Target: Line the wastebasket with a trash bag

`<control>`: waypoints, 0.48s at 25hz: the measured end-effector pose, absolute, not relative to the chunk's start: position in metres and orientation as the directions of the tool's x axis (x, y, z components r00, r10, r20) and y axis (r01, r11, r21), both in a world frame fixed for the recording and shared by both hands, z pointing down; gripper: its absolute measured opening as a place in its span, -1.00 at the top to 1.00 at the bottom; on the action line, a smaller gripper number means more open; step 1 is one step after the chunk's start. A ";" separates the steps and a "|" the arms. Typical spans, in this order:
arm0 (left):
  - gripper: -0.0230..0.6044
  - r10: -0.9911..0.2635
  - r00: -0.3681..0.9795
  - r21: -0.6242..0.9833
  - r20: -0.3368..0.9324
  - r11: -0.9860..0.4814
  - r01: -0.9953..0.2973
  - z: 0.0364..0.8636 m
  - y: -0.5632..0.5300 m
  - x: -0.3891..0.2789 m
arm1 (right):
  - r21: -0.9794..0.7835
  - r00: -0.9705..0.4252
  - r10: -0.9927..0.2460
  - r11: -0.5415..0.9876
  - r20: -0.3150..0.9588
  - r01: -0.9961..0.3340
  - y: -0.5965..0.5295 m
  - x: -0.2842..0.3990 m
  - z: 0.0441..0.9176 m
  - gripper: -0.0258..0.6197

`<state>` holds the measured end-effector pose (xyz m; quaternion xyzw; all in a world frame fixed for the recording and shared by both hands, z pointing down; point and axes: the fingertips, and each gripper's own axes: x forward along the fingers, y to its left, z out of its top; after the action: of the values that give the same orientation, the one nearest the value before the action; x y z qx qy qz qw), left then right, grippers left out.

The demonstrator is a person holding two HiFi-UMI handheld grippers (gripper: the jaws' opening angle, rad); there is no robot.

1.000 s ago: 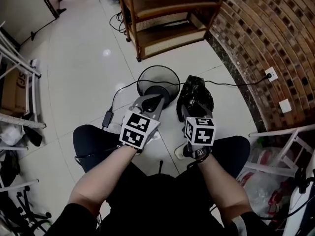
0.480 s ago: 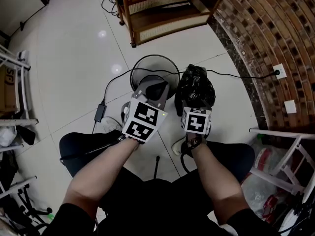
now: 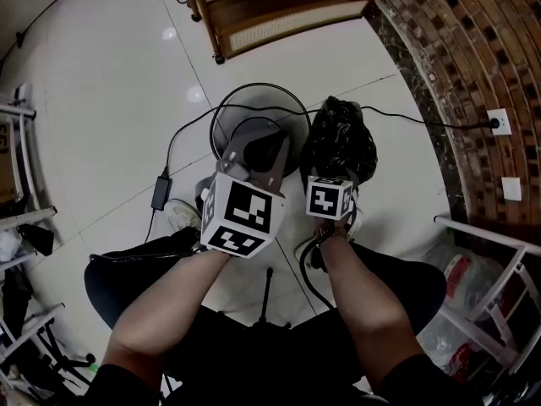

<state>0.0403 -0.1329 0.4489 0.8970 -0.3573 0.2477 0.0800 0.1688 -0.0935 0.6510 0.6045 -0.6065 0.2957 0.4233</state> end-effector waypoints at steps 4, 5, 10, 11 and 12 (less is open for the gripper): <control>0.91 -0.596 0.634 -0.010 0.493 -0.732 -0.681 0.456 -0.138 0.041 | 0.183 0.131 -0.449 0.075 0.884 -0.980 -0.099 0.175 0.673 -0.02; 0.91 -0.595 0.632 -0.006 0.496 -0.731 -0.683 0.459 -0.139 0.040 | 0.189 0.139 -0.439 0.072 0.887 -0.979 -0.100 0.177 0.679 -0.03; 0.91 -0.594 0.631 -0.018 0.499 -0.735 -0.678 0.465 -0.146 0.037 | 0.228 0.184 -0.397 0.067 0.899 -0.971 -0.104 0.185 0.704 -0.12; 0.91 -0.594 0.633 -0.026 0.497 -0.739 -0.673 0.465 -0.148 0.037 | 0.231 0.190 -0.394 0.059 0.899 -0.971 -0.105 0.186 0.708 -0.12; 0.91 -0.594 0.635 -0.034 0.494 -0.743 -0.669 0.464 -0.149 0.037 | 0.235 0.198 -0.387 0.050 0.900 -0.971 -0.106 0.188 0.711 -0.12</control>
<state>0.0371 -0.1492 0.4642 0.9009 -0.3503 0.2446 0.0765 0.1882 -0.1061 0.7110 0.6152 -0.5519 0.3103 0.4697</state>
